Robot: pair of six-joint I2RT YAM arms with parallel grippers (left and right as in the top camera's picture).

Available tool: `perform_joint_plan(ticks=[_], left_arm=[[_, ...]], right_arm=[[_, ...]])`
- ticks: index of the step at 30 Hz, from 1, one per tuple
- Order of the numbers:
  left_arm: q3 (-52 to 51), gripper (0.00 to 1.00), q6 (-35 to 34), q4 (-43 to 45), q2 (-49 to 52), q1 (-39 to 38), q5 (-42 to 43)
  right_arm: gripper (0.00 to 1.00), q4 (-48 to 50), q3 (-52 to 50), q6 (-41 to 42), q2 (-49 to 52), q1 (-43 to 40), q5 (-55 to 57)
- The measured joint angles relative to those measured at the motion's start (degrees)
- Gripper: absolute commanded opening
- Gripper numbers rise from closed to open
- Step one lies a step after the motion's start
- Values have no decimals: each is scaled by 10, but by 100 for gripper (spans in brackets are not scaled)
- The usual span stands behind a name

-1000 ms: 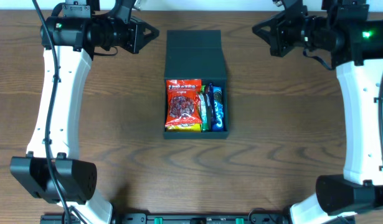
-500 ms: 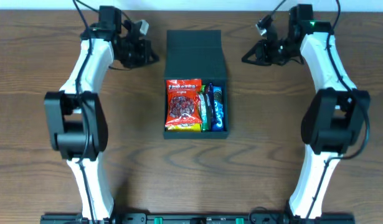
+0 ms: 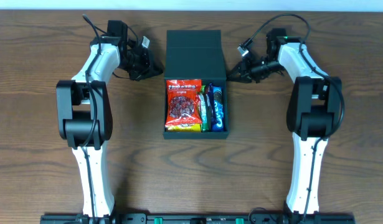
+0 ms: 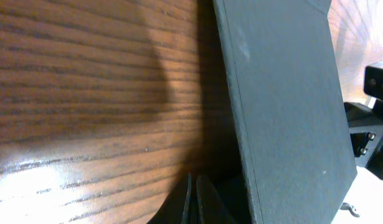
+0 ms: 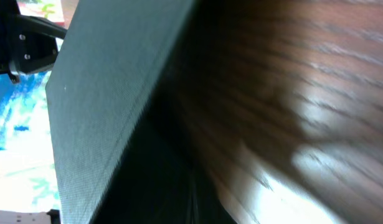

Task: Pack container
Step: 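Grip the lid edges with both grippers and tilt it forward, then lower the lid onto the box with both grippers and release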

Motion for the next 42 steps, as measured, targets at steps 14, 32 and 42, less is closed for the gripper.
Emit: perform_joint_plan(ticks=[14, 32, 42], left_arm=[[0, 6, -69, 125, 43, 0, 91], [3, 6, -70, 229, 40, 15, 306], [9, 6, 1, 195, -99, 12, 326]], right_arm=[[2, 89, 0, 48, 0, 24, -14], [1, 86, 0, 1, -74, -2, -95], [1, -30, 4, -92, -235, 5, -94]])
